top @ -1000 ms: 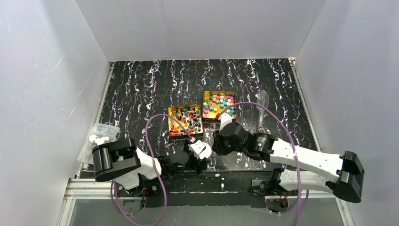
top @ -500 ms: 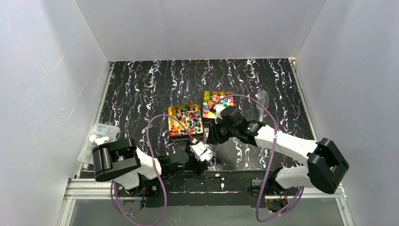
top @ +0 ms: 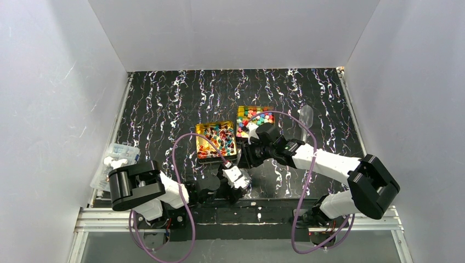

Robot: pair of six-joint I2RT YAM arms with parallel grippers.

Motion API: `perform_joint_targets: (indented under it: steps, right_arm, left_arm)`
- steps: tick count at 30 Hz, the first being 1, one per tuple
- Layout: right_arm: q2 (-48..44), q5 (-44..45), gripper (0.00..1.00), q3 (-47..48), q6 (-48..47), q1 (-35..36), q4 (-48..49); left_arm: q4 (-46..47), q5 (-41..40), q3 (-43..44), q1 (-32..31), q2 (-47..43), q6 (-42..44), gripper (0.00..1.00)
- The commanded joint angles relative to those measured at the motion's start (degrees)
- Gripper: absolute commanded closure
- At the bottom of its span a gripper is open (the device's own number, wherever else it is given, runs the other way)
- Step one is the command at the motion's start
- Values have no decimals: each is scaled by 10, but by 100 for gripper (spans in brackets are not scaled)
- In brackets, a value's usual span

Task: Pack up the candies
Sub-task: Screw the bottle lid onto the packing bottle.

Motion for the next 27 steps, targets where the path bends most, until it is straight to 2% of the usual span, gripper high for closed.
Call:
perform_joint_targets:
  steps: [1, 16, 27]
  right_arm:
    - [8, -23, 61, -12, -14, -2, 27]
    - [-8, -62, 71, -57, -15, -2, 28]
    - [-71, -72, 77, -128, 21, 12, 36]
  left_arm:
    - [-22, 16, 9, 1, 14, 2, 47]
    - [-22, 1, 16, 2, 24, -2, 48]
    - [-37, -46, 27, 15, 34, -31, 48]
